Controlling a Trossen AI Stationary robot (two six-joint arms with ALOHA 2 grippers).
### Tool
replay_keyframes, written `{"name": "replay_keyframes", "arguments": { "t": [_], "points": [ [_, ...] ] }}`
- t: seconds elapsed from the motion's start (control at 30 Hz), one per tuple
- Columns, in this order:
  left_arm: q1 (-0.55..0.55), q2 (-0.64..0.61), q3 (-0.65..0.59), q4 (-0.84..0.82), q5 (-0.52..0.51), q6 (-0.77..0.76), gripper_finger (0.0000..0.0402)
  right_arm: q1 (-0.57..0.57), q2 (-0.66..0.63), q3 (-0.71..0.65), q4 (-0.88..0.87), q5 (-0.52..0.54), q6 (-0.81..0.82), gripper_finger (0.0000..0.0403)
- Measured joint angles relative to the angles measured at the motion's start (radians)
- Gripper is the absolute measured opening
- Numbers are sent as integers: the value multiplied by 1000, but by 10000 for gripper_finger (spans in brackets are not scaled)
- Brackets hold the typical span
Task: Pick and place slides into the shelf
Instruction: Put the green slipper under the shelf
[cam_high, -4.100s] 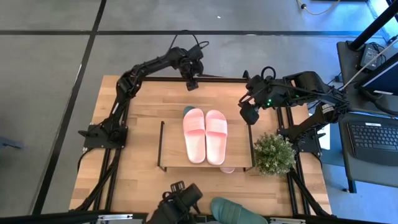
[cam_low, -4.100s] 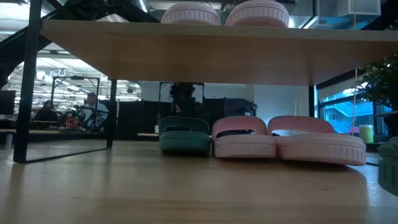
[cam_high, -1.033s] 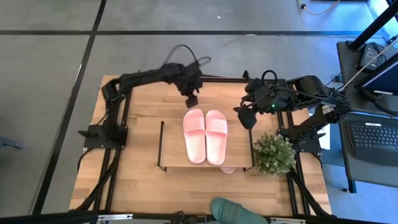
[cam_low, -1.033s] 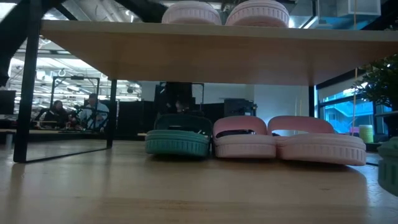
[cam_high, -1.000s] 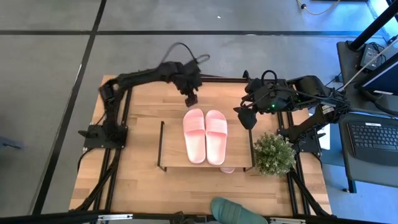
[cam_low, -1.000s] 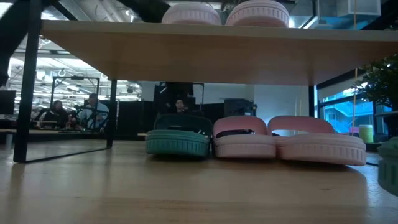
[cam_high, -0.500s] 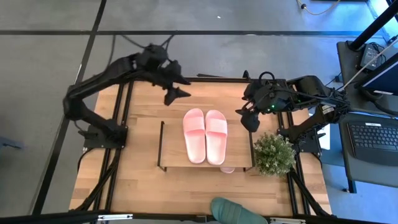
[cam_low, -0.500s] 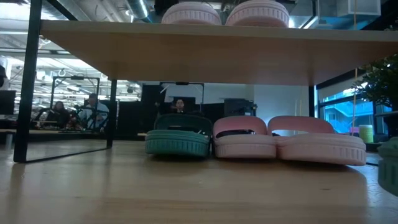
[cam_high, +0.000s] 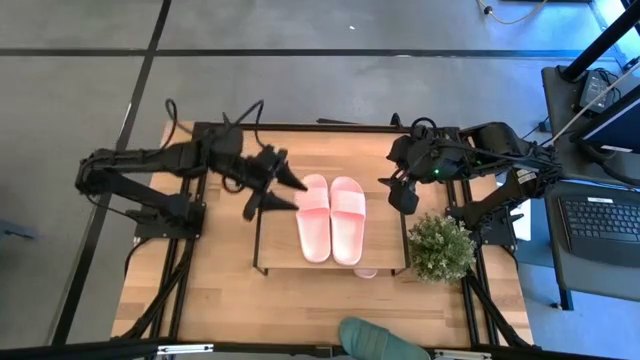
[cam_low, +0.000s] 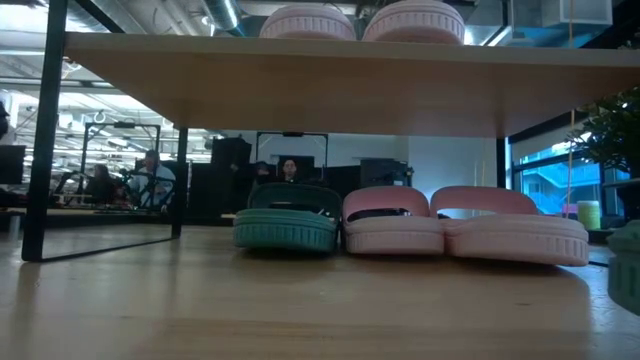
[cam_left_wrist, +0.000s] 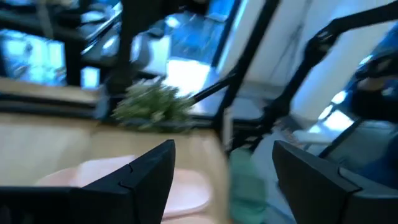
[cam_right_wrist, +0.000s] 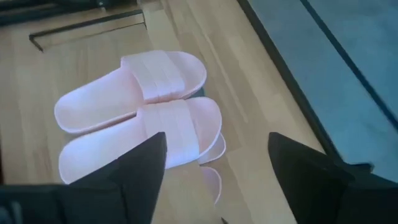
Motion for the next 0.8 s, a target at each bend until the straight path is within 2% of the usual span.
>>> {"name": "replay_keyframes", "arguments": {
  "t": [0.1,0.27,0.53,0.57,0.8],
  "points": [
    [-77,-44,-82,134,-5,-32,259,6,1,0,6,-78,93,280],
    [-196,-122,-107,157,-12,0,259,51,1,0,33,-230,273,280],
    [-382,-237,-107,141,-13,37,259,280,12,2,433,-259,274,280],
    [-402,-246,-107,137,-13,46,259,307,22,2,451,-259,311,280],
    [-498,-265,-107,124,-13,52,259,459,166,0,447,-239,848,280]
  ]
}}
